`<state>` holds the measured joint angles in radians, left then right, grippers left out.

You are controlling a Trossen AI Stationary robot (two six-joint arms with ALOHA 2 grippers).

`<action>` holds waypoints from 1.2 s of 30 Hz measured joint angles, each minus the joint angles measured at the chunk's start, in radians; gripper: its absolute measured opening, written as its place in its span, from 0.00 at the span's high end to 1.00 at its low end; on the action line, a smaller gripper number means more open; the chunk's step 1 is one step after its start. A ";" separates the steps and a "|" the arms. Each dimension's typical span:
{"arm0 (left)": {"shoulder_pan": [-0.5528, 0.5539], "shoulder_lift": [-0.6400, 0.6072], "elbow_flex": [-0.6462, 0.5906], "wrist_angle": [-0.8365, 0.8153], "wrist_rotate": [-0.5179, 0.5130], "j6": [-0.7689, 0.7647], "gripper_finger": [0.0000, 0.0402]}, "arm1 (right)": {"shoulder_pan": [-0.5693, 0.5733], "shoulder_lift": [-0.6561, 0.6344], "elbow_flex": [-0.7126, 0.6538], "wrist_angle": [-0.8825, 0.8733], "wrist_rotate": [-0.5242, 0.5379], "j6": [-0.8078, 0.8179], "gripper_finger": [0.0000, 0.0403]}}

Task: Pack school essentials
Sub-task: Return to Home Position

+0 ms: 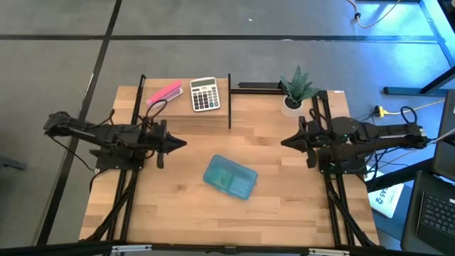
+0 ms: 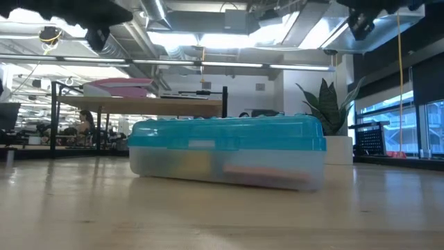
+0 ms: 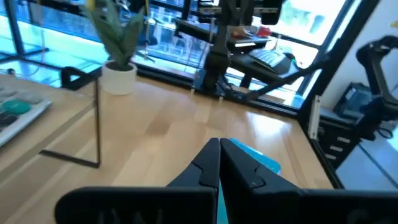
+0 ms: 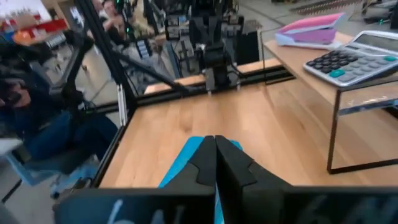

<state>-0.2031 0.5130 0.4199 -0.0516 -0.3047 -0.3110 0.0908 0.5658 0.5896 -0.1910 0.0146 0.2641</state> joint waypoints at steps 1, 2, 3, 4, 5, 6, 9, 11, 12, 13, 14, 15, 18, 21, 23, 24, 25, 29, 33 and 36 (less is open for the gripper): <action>0.008 -0.022 -0.017 0.000 -0.001 -0.002 1.00 | -0.004 -0.024 -0.013 0.001 0.001 0.012 1.00; 0.015 -0.045 -0.031 -0.002 -0.003 -0.008 1.00 | -0.007 -0.047 -0.026 0.000 0.001 0.018 1.00; 0.021 -0.068 -0.043 0.000 -0.003 -0.011 1.00 | -0.009 -0.071 -0.037 0.000 0.001 0.019 1.00; 0.027 -0.091 -0.054 0.003 -0.002 -0.013 1.00 | -0.010 -0.093 -0.045 -0.001 0.001 0.017 1.00; 0.034 -0.114 -0.065 0.003 -0.002 -0.013 1.00 | -0.010 -0.116 -0.052 0.001 0.002 0.012 1.00; 0.040 -0.136 -0.075 0.002 -0.003 -0.013 1.00 | -0.010 -0.138 -0.059 0.000 0.003 0.001 1.00; 0.057 -0.207 -0.105 0.001 -0.002 -0.011 1.00 | -0.010 -0.203 -0.074 0.000 0.019 -0.032 1.00; 0.068 -0.249 -0.118 0.000 -0.003 -0.001 1.00 | -0.010 -0.246 -0.085 0.002 0.041 -0.044 1.00; 0.073 -0.270 -0.123 0.000 -0.003 0.004 1.00 | -0.010 -0.272 -0.091 0.001 0.044 -0.052 1.00; 0.077 -0.289 -0.128 0.000 -0.003 0.009 1.00 | -0.010 -0.296 -0.100 0.001 0.045 -0.057 1.00; 0.081 -0.307 -0.133 0.000 -0.003 0.015 1.00 | -0.010 -0.320 -0.109 0.003 0.045 -0.059 1.00; 0.086 -0.325 -0.137 0.000 -0.003 0.023 1.00 | -0.009 -0.344 -0.118 0.010 0.050 -0.058 1.00; 0.098 -0.373 -0.156 0.001 -0.003 0.026 1.00 | -0.009 -0.408 -0.149 0.008 0.076 -0.051 1.00; 0.109 -0.416 -0.183 0.001 -0.013 0.025 1.00 | -0.009 -0.474 -0.183 0.009 0.099 -0.056 1.00; 0.115 -0.445 -0.202 -0.001 -0.024 0.014 1.00 | -0.009 -0.522 -0.207 0.010 0.113 -0.055 1.00; 0.118 -0.460 -0.210 0.000 -0.027 0.009 1.00 | -0.009 -0.545 -0.214 0.011 0.121 -0.056 1.00; 0.122 -0.475 -0.218 0.000 -0.029 0.007 1.00 | -0.009 -0.566 -0.221 0.012 0.122 -0.057 1.00; 0.135 -0.511 -0.243 0.008 -0.055 0.007 1.00 | -0.009 -0.557 -0.221 0.014 0.128 -0.080 1.00; 0.147 -0.511 -0.266 0.011 -0.060 0.004 1.00 | -0.010 -0.564 -0.241 0.021 0.144 -0.080 1.00; 0.146 -0.511 -0.315 0.054 -0.054 0.000 1.00 | -0.009 -0.562 -0.295 0.063 0.143 -0.041 1.00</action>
<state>-0.0570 0.0025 0.1049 0.0026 -0.3592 -0.3111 0.0814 0.0036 0.2950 -0.1283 0.1571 0.2230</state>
